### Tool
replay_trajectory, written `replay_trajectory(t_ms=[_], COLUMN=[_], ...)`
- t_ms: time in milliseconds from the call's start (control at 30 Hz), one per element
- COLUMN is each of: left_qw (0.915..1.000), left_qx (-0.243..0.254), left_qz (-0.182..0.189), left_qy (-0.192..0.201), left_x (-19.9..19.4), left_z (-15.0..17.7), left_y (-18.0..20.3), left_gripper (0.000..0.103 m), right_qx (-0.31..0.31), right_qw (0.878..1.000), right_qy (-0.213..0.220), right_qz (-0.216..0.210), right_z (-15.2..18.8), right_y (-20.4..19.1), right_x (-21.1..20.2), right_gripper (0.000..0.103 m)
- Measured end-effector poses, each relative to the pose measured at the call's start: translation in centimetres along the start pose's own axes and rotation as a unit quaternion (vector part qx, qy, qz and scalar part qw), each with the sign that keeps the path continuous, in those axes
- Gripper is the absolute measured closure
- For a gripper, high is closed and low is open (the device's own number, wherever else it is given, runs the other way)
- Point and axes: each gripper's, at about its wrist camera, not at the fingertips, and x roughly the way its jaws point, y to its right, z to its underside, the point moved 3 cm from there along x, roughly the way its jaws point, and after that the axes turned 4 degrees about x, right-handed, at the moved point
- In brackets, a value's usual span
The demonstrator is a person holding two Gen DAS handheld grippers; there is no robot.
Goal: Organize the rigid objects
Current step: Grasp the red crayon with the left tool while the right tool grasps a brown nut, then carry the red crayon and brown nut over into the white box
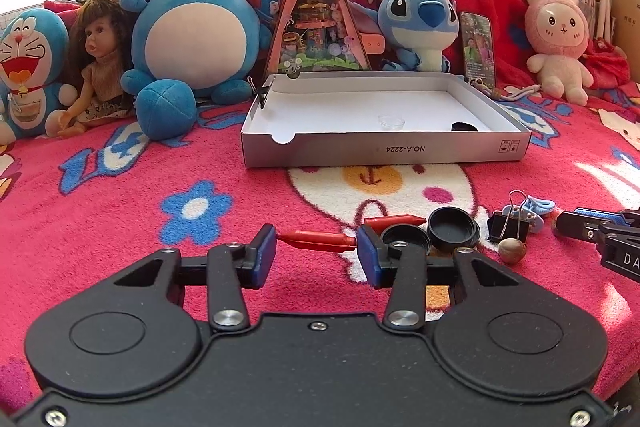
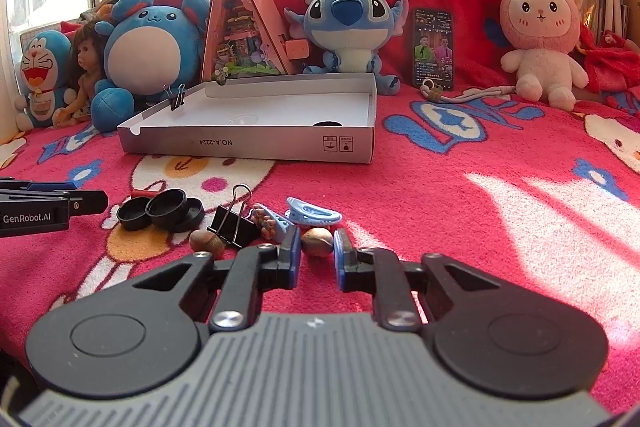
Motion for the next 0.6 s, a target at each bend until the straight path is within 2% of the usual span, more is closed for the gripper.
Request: replay_trajectory(t_ms=[67, 100, 367, 500, 567, 600], left_qw=[1.0, 1.0, 0.9999, 0.9999, 0.9999, 0.9999], left_qx=[-0.002, -0.002, -0.003, -0.003, -0.004, -0.004], left_qz=[0.0, 0.001, 0.006, 0.009, 0.009, 0.009], left_qy=[0.002, 0.002, 0.01, 0.005, 0.003, 0.002], left_x=[0.1, 0.1, 0.4, 0.5, 0.5, 0.5], left_z=[-0.4, -0.6, -1.7, -1.5, -1.3, -1.3], left_y=[0.0, -0.1, 0.2, 0.4, 0.5, 0.4], left_gripper=[0.061, 0.061, 0.061, 0.061, 0.061, 0.061], right_qx=[-0.001, -0.002, -0.009, -0.01, -0.011, -0.012], right_qw=[1.0, 1.0, 1.0, 1.0, 1.0, 1.0], right_qy=[0.003, 0.005, 0.006, -0.009, -0.012, -0.012], right_qz=[-0.002, -0.002, -0.002, -0.007, -0.007, -0.004], right_z=[-0.3, -0.5, -1.1, -0.2, 0.1, 0.2], right_y=[0.0, -0.1, -0.2, -0.3, -0.3, -0.4], right_x=[-0.1, -0.1, 0.2, 0.5, 0.6, 0.7], right_gripper=[0.082, 0.088, 0.089, 0.08, 0.079, 0.07])
